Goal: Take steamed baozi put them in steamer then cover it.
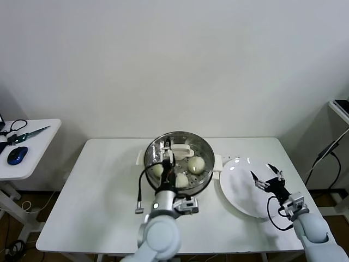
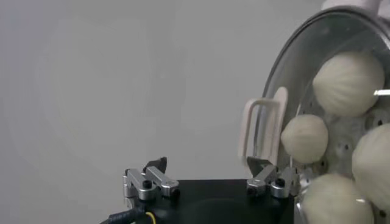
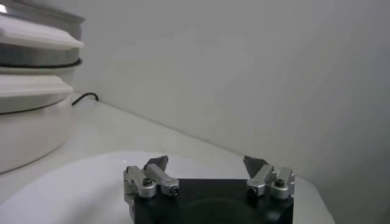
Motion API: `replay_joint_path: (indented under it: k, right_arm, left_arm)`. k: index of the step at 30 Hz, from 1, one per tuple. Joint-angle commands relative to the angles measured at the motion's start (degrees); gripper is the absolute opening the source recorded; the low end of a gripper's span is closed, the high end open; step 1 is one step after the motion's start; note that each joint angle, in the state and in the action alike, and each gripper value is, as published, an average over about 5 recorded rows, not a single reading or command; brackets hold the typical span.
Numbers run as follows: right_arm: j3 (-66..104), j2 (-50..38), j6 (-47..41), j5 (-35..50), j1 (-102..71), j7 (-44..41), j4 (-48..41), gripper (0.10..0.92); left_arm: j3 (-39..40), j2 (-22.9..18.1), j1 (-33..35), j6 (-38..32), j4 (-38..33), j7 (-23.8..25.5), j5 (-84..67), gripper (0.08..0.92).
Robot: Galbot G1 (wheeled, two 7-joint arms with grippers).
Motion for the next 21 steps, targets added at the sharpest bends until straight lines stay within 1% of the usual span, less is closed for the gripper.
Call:
replay_joint_path:
  k: [1, 3, 6, 8, 11, 15, 18, 21]
  right_arm:
    - [0.5, 0.0, -1.1, 2.9, -1.4, 0.6, 2.3, 0.823]
    - [0.7, 0.1, -1.1, 3.2, -1.9, 0.8, 2.9, 0.823]
    - [0.9, 0.1, -1.0, 3.2, -2.5, 1.1, 3.7, 0.823]
    - [1.1, 0.2, -0.8, 3.5, -2.9, 1.1, 4.2, 0.823]
    - [1.4, 0.5, -0.7, 4.0, -3.4, 1.2, 4.8, 0.823]
    - [1.7, 0.9, -0.6, 4.3, -4.3, 1.1, 5.8, 0.823]
    - [1.8, 1.3, -0.5, 4.5, -5.3, 1.1, 7.2, 0.823]
    - [1.9, 1.5, -0.2, 4.5, -6.3, 1.1, 8.4, 0.823]
  left_arm:
    - [-13.3, 6.3, 11.6, -6.0, -11.7, -14.5, -18.2, 0.823]
    - [-18.7, 6.4, 14.0, -8.6, -12.9, -18.7, -26.1, 0.823]
    - [-28.0, 5.8, 18.5, -18.9, -14.0, -24.7, -42.3, 0.823]
    - [-34.4, 4.6, 22.3, -27.2, -14.2, -26.7, -50.9, 0.823]
    - [-41.4, 2.1, 27.2, -34.7, -13.4, -27.7, -58.9, 0.823]
    - [-47.3, -0.9, 30.8, -41.6, -10.5, -27.8, -70.4, 0.823]
    - [-50.1, -2.8, 32.4, -44.0, -7.8, -26.5, -78.8, 0.823]
    - [-51.2, -3.6, 33.1, -45.3, -4.0, -25.2, -83.1, 0.823]
